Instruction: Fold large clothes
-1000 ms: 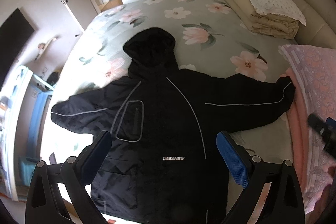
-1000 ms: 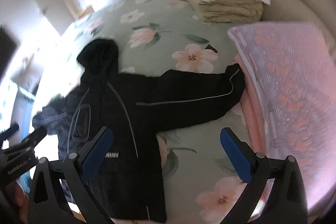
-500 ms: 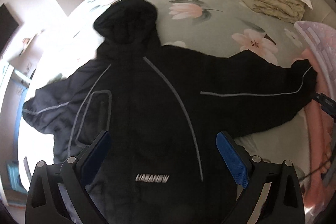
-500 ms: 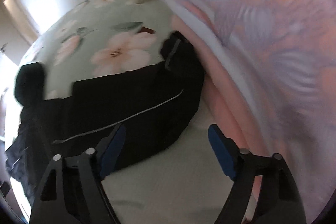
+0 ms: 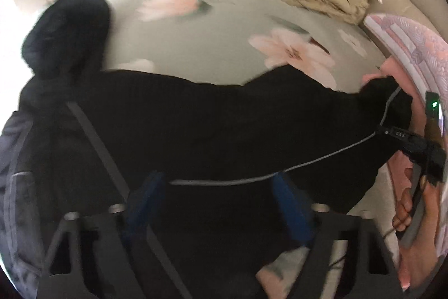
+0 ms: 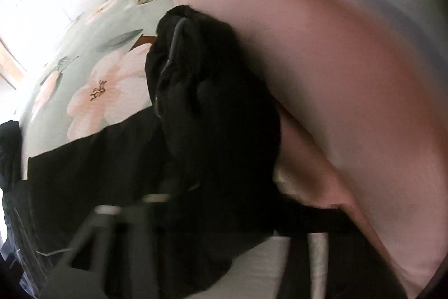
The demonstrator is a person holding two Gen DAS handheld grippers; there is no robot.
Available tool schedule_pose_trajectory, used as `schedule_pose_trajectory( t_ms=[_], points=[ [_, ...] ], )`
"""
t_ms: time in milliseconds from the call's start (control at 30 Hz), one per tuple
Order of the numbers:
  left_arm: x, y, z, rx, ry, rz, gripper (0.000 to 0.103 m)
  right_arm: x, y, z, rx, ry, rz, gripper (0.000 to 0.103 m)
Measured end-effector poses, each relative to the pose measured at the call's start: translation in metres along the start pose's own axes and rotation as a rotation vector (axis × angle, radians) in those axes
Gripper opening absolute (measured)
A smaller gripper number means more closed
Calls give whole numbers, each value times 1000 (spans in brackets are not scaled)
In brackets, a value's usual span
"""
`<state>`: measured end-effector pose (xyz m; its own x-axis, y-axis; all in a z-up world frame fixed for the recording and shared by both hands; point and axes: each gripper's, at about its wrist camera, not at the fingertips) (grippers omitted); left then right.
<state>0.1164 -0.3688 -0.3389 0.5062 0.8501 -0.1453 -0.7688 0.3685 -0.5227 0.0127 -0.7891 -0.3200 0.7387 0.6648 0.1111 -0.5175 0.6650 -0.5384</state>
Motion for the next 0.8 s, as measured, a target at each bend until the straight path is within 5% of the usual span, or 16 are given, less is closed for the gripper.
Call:
schedule_pose_trajectory(
  t_ms=[33, 67, 233, 300, 400, 567, 800],
  points=[
    [-4, -3, -11, 25, 21, -6, 42, 2, -2, 4, -1, -3, 11, 13],
    [-11, -7, -20, 43, 62, -8, 35, 6, -4, 14, -16, -3, 28, 12],
    [-40, -13, -37, 54, 150, -57, 35, -1, -22, 119, -235, 39, 106, 10],
    [-50, -11, -49, 81, 182, -75, 35, -14, -26, 131, -240, 27, 88, 9],
    [-51, 0, -92, 178, 158, -55, 29, -5, -18, 109, -192, 80, 162, 9],
    [-50, -3, -90, 156, 177, -33, 29, 5, -7, 57, -96, 138, 191, 9],
    [-14, 8, -4, 42, 209, 14, 32, 30, -2, 80, -111, 93, 257, 9]
  ],
)
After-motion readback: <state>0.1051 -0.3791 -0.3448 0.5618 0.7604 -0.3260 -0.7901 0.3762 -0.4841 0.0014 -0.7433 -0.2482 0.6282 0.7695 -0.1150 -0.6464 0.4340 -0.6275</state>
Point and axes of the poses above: each gripper's, at about its wrist camera, not at the fingertips, and z roughly against the way its jaws point, x to its left, y to its underside, and after that the axes turned 8 degrees about -x, right-handed
